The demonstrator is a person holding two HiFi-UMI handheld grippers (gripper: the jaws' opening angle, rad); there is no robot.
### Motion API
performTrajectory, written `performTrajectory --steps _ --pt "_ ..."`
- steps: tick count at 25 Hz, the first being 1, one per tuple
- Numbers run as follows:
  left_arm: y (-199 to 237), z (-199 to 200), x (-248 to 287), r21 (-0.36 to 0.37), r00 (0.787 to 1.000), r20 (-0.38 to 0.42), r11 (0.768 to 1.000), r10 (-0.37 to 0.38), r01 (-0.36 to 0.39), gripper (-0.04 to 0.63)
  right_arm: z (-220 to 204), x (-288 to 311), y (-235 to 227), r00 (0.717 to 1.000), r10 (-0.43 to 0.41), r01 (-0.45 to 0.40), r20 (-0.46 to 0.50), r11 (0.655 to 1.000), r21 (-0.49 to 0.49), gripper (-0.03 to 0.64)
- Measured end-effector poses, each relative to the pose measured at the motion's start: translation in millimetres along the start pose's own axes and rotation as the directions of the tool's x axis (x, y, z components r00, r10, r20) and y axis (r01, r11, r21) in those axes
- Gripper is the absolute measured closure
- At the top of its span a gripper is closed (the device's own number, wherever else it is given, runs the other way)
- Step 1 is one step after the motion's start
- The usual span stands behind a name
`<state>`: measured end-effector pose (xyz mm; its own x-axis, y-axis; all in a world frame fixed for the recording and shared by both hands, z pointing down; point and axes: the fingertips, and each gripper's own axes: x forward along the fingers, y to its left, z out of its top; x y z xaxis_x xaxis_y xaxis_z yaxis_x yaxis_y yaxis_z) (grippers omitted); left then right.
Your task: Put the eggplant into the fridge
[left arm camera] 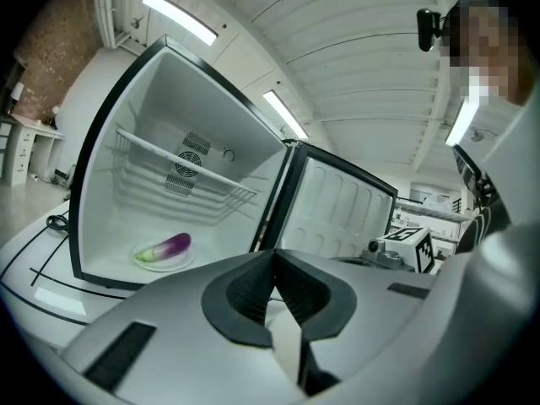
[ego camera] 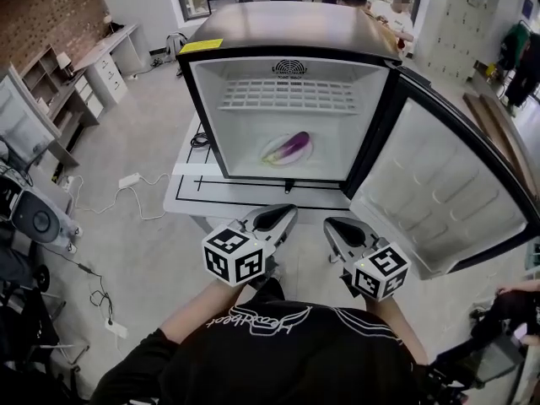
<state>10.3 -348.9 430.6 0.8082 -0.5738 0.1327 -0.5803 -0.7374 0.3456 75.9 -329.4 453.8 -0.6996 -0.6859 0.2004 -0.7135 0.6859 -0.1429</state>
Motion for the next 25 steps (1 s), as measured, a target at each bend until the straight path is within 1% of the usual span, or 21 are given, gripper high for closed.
performTrajectory --steps 5,9,13,18,25 --pt "-34.8 -2.3 -28.0 0.116 0.999 -0.009 0.992 -0.042 0.043 0.586 1.9 -16.8 30.5 0.999 0.032 -0.032 -0.002 0.999 0.002 0.609" --pt "-53.4 -4.3 -43.1 0.167 0.998 -0.021 0.984 -0.064 0.067 0.586 7.0 -23.6 45.2 0.998 0.059 -0.058 0.037 0.998 -0.03 0.609" --pt "-63.6 -9.9 -49.7 0.159 0.996 -0.038 0.983 -0.081 0.086 0.587 8.5 -30.8 60.6 0.996 0.084 -0.084 0.037 0.996 -0.014 0.609" --pt "-80.3 -8.5 -63.5 0.17 0.993 -0.044 0.979 -0.109 0.115 0.586 13.8 -41.6 76.0 0.995 0.08 -0.078 0.064 0.996 -0.035 0.609" --pt "-99.2 -15.3 -112.0 0.147 0.991 -0.043 0.98 -0.126 0.131 0.587 6.9 -54.3 124.1 0.997 0.056 -0.055 0.059 0.998 -0.015 0.609"
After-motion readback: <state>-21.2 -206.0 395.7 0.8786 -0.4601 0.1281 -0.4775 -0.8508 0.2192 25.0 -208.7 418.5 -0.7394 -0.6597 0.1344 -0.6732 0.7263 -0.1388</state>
